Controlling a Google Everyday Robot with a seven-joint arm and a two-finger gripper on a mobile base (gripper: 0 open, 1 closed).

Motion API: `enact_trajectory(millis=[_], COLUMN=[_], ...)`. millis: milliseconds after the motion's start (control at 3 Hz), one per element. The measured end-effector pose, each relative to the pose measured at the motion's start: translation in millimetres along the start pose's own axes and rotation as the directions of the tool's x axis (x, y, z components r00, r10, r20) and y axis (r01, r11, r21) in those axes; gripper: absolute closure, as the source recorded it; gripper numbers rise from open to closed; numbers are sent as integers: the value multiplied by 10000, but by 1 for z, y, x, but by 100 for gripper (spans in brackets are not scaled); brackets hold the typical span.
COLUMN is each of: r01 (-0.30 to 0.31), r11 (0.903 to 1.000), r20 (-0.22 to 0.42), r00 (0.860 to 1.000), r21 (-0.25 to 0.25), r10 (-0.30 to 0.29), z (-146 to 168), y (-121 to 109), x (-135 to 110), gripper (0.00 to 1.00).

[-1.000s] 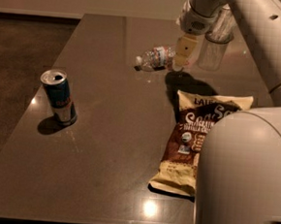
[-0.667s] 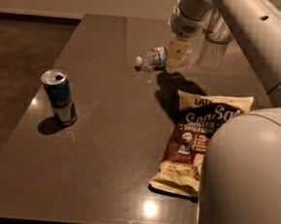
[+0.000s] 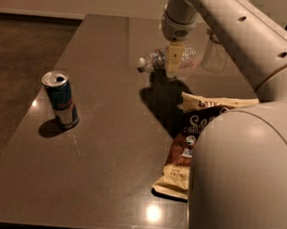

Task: Move water bottle near redbull can

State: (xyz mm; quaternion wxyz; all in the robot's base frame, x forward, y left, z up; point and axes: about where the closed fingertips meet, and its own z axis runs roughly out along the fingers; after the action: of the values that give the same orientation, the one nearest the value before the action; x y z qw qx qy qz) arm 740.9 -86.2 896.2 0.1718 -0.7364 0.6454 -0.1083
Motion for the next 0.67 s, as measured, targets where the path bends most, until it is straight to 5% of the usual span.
enact_trajectory(millis=[667], r01=[1476], r11=[9827], r20=[-1054], r00=[9816], r21=[-1116], r10=[-1594], z=[15], y=[4], x=[8], gripper=[0])
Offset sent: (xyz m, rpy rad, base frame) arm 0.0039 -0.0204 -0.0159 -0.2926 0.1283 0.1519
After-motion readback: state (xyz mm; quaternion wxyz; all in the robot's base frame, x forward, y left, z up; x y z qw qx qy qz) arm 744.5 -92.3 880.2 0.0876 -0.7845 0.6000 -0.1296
